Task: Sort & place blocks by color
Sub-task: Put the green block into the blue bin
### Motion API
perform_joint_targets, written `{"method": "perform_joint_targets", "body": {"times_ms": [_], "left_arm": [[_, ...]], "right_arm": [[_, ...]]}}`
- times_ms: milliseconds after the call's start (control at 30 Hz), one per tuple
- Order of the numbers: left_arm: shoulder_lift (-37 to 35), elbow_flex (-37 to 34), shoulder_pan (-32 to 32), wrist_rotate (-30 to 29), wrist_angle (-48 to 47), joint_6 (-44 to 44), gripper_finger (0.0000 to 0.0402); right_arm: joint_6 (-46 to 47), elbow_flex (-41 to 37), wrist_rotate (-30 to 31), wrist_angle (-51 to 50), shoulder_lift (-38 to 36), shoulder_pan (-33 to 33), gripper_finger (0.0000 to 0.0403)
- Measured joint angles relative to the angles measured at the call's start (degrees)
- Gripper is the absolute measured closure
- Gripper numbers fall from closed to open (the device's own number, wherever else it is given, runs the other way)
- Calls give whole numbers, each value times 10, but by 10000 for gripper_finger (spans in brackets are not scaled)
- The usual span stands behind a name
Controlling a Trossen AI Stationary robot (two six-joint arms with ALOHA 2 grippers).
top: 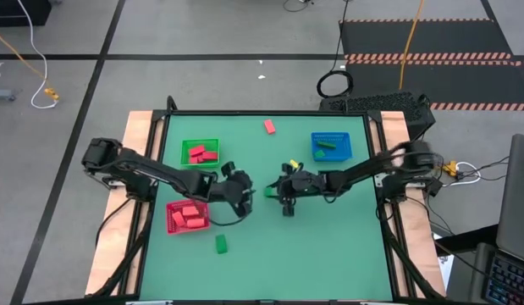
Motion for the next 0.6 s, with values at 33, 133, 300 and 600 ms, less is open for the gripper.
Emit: {"method": "perform_joint_targets", "body": {"times_ms": [33,133,300,600], "left_arm": [[-15,0,-2,-18,4,14,243],[-64,0,-7,-43,60,82,243],[-123,1,9,-58,179,203,243],[-122,0,82,-106,242,201,243]], "right_arm": [[-6,0,22,-36,-25,0,280],[-11,0,90,-148,-107,-5,280],[13,0,200,-303,-227,-26,280],[109,-12,332,-479,-352,-109,280]]}}
